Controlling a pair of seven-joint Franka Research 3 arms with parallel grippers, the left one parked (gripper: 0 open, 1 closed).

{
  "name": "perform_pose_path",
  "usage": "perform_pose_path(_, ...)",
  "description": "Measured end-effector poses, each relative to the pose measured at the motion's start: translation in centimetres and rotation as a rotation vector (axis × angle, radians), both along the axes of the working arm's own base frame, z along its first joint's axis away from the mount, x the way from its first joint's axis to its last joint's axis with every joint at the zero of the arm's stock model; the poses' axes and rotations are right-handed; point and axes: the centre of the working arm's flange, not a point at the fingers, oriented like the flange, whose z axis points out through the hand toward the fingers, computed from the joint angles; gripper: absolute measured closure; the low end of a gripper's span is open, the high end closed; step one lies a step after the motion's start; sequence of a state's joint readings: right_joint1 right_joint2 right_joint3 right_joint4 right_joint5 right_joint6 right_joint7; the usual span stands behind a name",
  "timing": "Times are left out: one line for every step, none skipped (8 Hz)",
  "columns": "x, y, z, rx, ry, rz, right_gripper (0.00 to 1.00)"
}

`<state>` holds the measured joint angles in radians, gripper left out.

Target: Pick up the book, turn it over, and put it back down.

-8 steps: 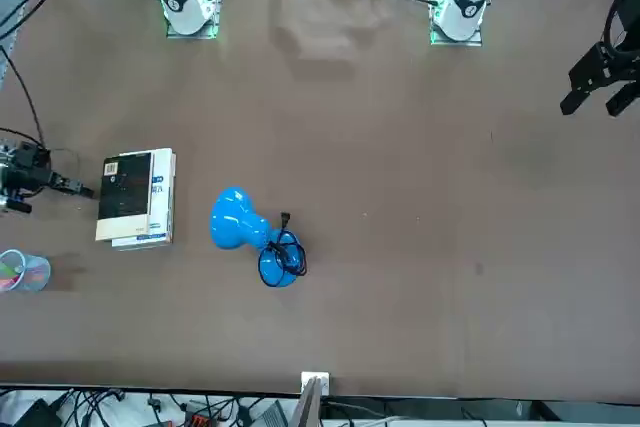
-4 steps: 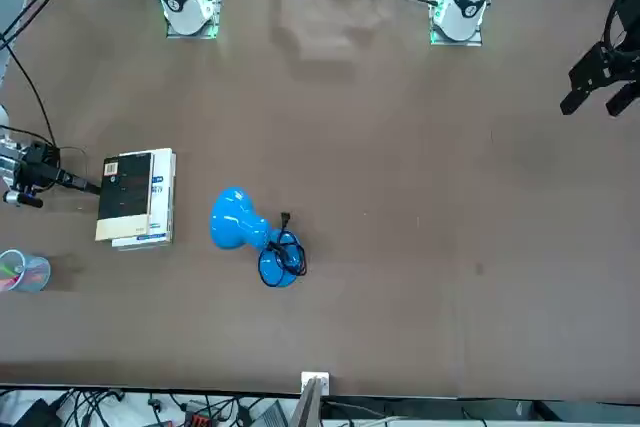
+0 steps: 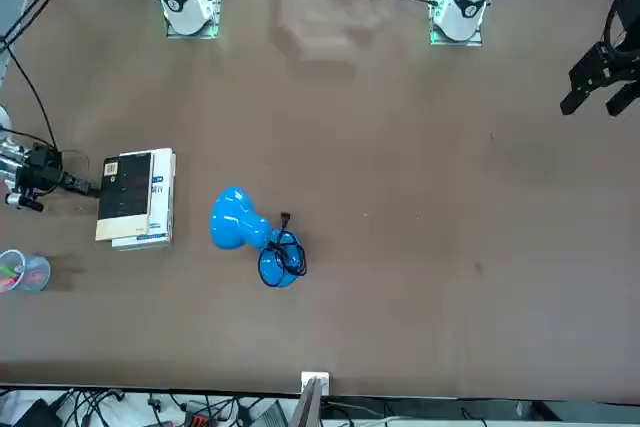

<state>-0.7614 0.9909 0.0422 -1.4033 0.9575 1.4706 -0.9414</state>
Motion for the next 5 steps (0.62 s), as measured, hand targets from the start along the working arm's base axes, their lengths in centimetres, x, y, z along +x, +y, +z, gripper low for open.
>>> perform_pose_path(0.2, 0.5, -0.6, -0.002, -0.007, 0.008, 0.03)
perform_pose_path(0.2, 0.8, -1.2, 0.001, -0.009, 0.011, 0.03)
perform_pose_path(0.6, 1.0, -1.3, 0.004, -0.015, 0.009, 0.03)
perform_pose_path(1.3, 1.0, -1.2, 0.007, -0.031, -0.003, 0.03)
perform_pose_path(1.8, 1.0, -1.0, 0.012, -0.044, -0.015, 0.03)
